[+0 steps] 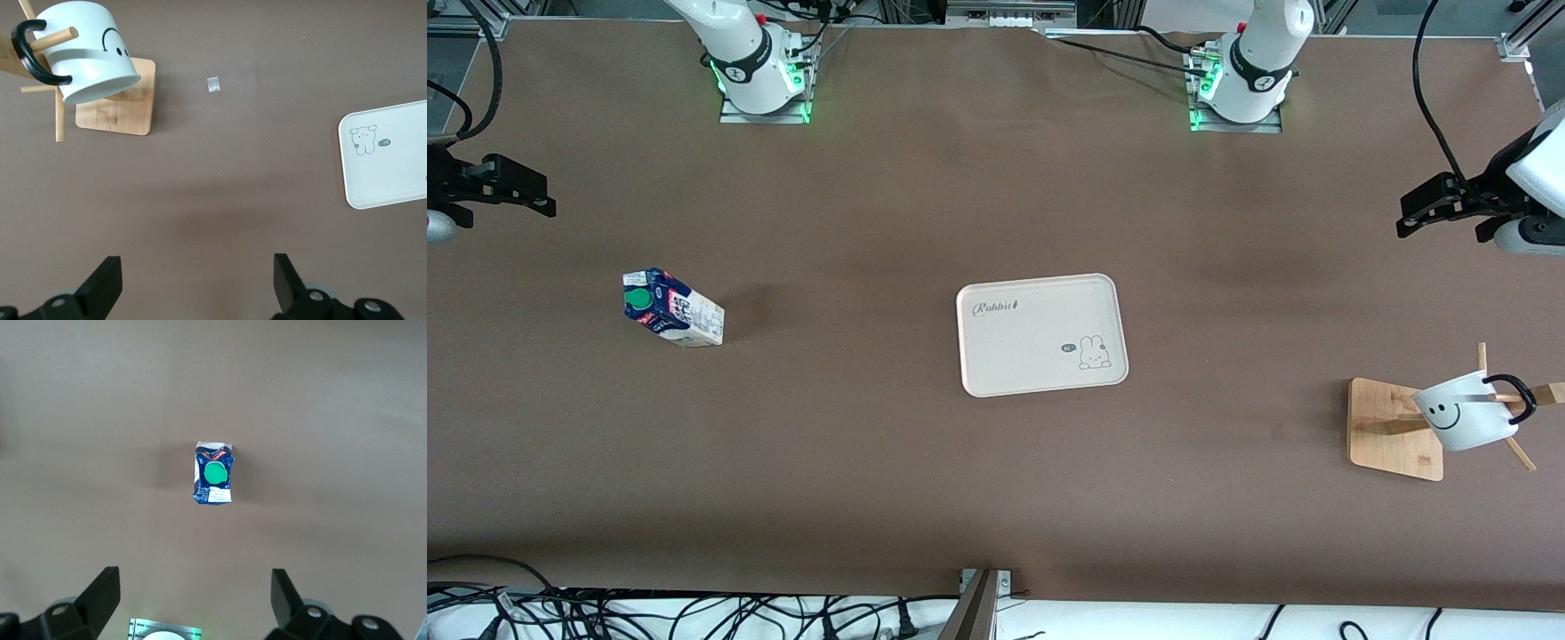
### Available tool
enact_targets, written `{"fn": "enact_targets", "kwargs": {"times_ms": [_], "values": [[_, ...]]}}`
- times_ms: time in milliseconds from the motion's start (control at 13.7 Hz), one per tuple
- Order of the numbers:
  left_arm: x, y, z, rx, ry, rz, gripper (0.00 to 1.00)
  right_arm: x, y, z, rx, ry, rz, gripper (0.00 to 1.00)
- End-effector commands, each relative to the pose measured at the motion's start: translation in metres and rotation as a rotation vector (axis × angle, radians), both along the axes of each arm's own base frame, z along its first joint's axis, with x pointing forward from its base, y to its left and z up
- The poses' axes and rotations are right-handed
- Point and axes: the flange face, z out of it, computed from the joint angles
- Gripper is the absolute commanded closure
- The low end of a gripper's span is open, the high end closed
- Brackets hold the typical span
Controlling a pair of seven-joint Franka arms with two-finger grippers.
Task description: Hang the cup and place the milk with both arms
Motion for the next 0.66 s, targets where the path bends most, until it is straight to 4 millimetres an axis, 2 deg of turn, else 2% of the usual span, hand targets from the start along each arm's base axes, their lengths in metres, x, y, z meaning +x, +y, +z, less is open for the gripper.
{"fn": "enact_targets", "kwargs": {"times_ms": [0,585], "values": [[0.0039,-0.0010,0.0045,0.023,-0.004,-0.011,0.00,-0.0021,-0.0012,0.0047,-0.011,0.006,0.009,0.00],[0.0023,-0.0046,0.0043,0.022,0.002,-0.017,0.00,-0.0033,-0.0047,0.0021,-0.012,0.018,-0.002,0.00]]}}
